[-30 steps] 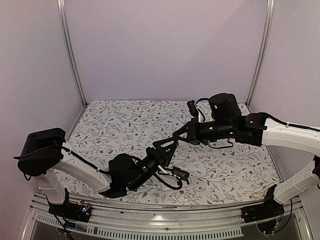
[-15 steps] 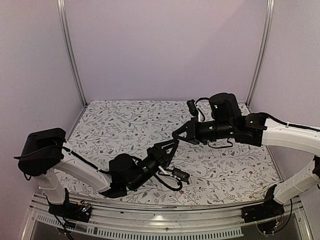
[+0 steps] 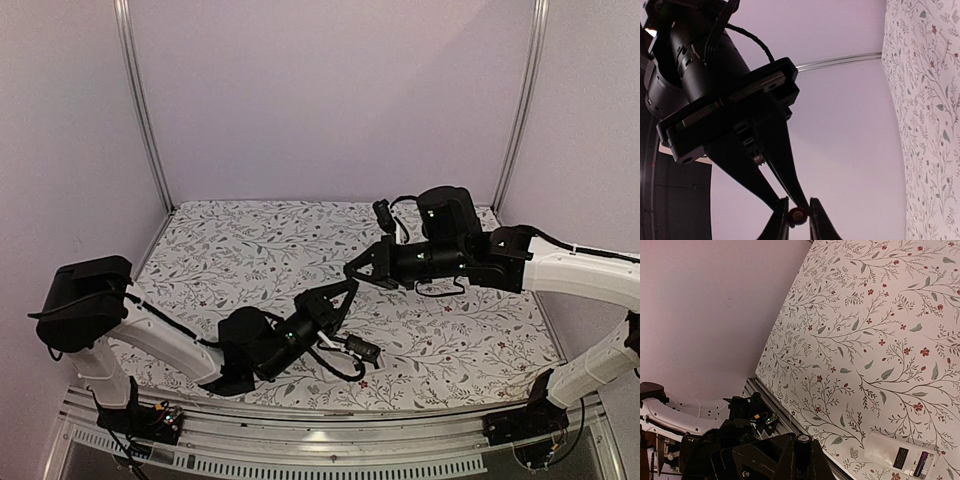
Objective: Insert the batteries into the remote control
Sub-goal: Pass from the right arm to the left, then pass from the left arm to the right
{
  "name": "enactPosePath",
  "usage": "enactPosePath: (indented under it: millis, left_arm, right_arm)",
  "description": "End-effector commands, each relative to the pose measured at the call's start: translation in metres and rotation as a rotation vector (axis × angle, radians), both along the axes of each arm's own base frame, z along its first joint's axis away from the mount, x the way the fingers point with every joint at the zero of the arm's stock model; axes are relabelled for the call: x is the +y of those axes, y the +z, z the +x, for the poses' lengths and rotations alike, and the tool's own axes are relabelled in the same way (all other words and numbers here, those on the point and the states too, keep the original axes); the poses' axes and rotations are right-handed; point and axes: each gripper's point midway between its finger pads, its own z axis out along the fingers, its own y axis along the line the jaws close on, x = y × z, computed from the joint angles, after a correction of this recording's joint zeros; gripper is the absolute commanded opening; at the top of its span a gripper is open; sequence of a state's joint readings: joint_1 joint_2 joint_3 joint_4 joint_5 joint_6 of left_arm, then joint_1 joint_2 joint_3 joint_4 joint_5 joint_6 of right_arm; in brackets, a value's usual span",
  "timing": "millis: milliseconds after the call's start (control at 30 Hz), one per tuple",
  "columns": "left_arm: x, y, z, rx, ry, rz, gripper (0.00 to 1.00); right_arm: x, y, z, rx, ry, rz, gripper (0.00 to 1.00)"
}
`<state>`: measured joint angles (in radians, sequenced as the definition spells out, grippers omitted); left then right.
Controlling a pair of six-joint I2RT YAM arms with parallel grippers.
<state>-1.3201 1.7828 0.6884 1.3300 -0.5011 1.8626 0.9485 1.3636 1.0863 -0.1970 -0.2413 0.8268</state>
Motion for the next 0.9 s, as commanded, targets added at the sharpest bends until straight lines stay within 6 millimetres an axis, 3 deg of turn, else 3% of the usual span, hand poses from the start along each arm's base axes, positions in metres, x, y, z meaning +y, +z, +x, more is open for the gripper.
enactPosePath:
  millis: [0,200,333,400,500,600,867]
  left_arm:
    - [0.050,0.102,-0.014,-0.114,-0.019,-0.517,0.12]
    - [0.051,0.103,-0.017,-0.105,-0.031,-0.526,0.01]
    - [0.051,0.103,-0.019,-0.090,-0.044,-0.542,0.00]
    - [0.053,0.105,-0.020,-0.067,-0.058,-0.569,0.00]
    - [0.059,0.110,-0.021,-0.003,-0.086,-0.641,0.00]
    - [0.069,0.114,-0.020,0.082,-0.109,-0.736,0.00]
    - [0.078,0.112,-0.020,0.250,-0.127,-0.882,0.00]
  right_arm:
    - [0.004,0.005,0.000,-0.010,0.008,0.014,0.00]
    - [0.002,0.007,0.000,-0.018,0.004,0.010,0.00]
    - [0.000,0.010,-0.001,-0.038,0.007,0.010,0.00]
    - [-0.002,0.014,-0.001,-0.058,0.006,0.010,0.06]
    - [-0.008,0.020,0.001,-0.098,-0.003,0.002,0.24]
    - [-0.018,0.033,0.003,-0.161,-0.016,0.007,0.33]
    - [-0.057,0.090,0.004,-0.405,-0.099,0.035,0.39]
